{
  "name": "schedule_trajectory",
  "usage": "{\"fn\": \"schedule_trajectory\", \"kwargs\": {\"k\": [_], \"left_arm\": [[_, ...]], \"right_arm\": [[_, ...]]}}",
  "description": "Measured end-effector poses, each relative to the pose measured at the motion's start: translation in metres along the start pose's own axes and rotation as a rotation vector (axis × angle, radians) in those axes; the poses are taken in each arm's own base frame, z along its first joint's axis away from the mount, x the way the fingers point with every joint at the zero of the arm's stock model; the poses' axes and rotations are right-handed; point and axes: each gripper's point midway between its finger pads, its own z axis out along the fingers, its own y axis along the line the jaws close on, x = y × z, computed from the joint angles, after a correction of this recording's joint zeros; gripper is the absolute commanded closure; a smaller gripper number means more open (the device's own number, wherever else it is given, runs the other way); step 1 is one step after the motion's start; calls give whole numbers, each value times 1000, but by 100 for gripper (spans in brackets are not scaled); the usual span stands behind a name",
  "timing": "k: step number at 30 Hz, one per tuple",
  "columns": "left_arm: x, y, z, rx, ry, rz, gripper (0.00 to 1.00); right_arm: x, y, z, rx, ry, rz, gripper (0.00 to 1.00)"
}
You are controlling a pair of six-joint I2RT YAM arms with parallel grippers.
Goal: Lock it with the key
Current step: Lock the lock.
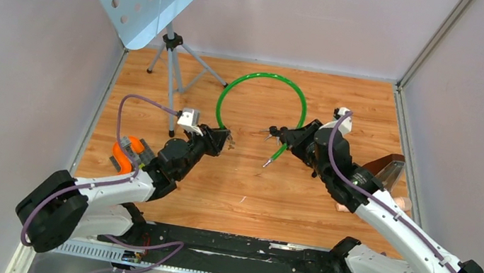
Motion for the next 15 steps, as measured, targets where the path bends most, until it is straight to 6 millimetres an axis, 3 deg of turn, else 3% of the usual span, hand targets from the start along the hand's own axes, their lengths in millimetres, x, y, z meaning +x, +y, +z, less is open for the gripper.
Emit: {"fn": "schedule_trajectory", "kwargs": {"k": [5,9,15], "left_arm": [[1,-18,-3,94,25,-17,100],[-6,-44,-14,219,43,-43,100],[-27,-90,-45,463,50,-59,100]], "right_arm": [[9,-2,4,-20,-5,-17,100],[18,-3,8,-41,-14,-44,100],[8,29,2,-152,-93,-46,100]]}}
